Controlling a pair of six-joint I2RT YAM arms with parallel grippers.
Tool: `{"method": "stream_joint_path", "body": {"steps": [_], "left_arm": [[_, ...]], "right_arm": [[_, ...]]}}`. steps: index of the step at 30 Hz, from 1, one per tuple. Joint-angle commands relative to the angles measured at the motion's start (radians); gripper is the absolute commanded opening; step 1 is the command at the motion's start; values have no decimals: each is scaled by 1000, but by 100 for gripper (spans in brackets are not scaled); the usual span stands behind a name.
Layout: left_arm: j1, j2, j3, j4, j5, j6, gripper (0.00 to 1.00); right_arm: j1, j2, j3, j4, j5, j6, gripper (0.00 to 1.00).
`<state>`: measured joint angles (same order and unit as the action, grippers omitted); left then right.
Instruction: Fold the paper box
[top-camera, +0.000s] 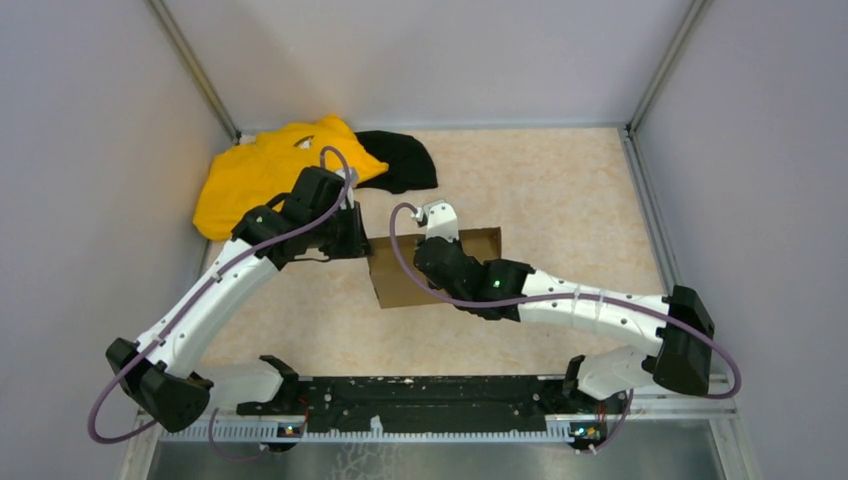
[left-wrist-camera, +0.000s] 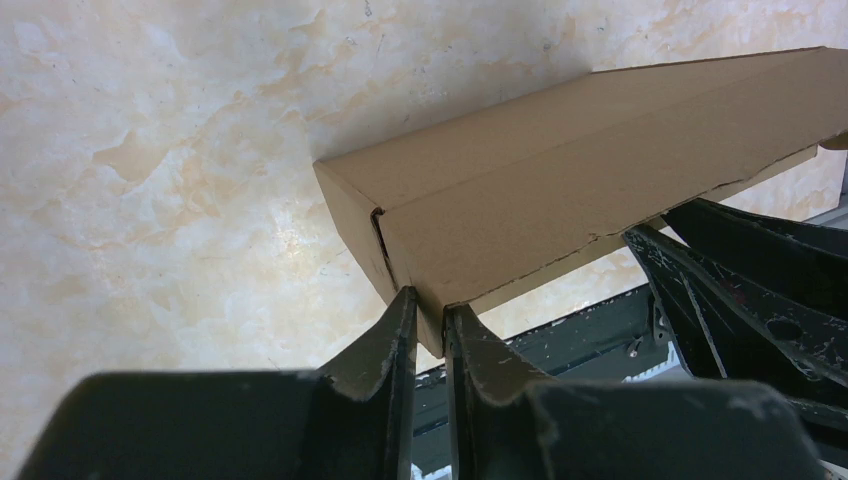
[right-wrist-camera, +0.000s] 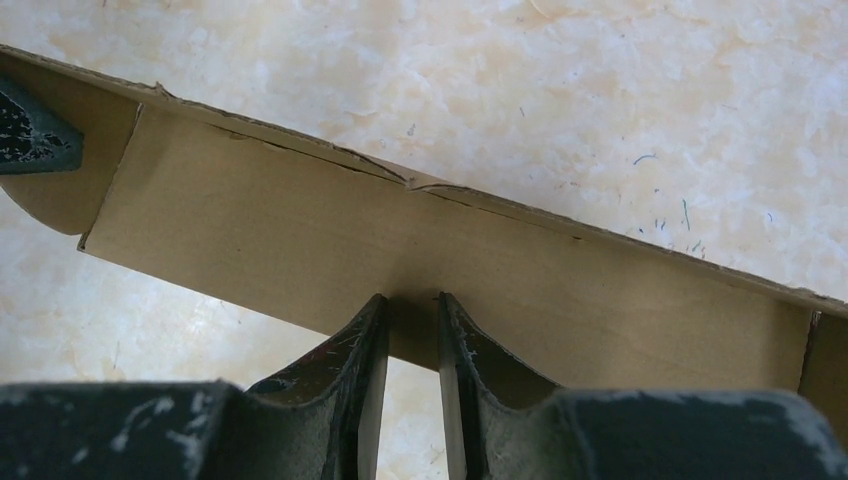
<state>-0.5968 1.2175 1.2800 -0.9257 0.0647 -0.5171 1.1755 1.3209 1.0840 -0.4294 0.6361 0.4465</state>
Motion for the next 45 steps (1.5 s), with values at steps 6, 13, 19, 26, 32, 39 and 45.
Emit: {"method": "stream_joint_path", "body": {"steps": [6, 13, 19, 26, 32, 39, 45], "left_arm": [[-40, 10, -56, 39, 12, -24, 20], [-54, -20, -120, 66, -8, -10, 20], [-63, -60, -181, 97, -26, 3, 20], [-74, -79, -213, 107, -51, 23, 20], [-78, -70, -213, 113, -55, 40, 21], [-91, -54, -209, 122, -86, 52, 21], [-109, -56, -213, 128, -105, 59, 21]], "right_arm": [[10, -6, -28, 9, -33, -1, 24], [10, -1, -27, 7, -35, -2, 24], [10, 9, -30, 10, -43, 1, 24], [10, -16, -16, 4, -68, -1, 27], [11, -83, 30, -45, -70, -17, 30], [-47, -192, 94, -99, -35, -49, 32], [-315, -237, 113, -105, -186, -84, 32]]}}
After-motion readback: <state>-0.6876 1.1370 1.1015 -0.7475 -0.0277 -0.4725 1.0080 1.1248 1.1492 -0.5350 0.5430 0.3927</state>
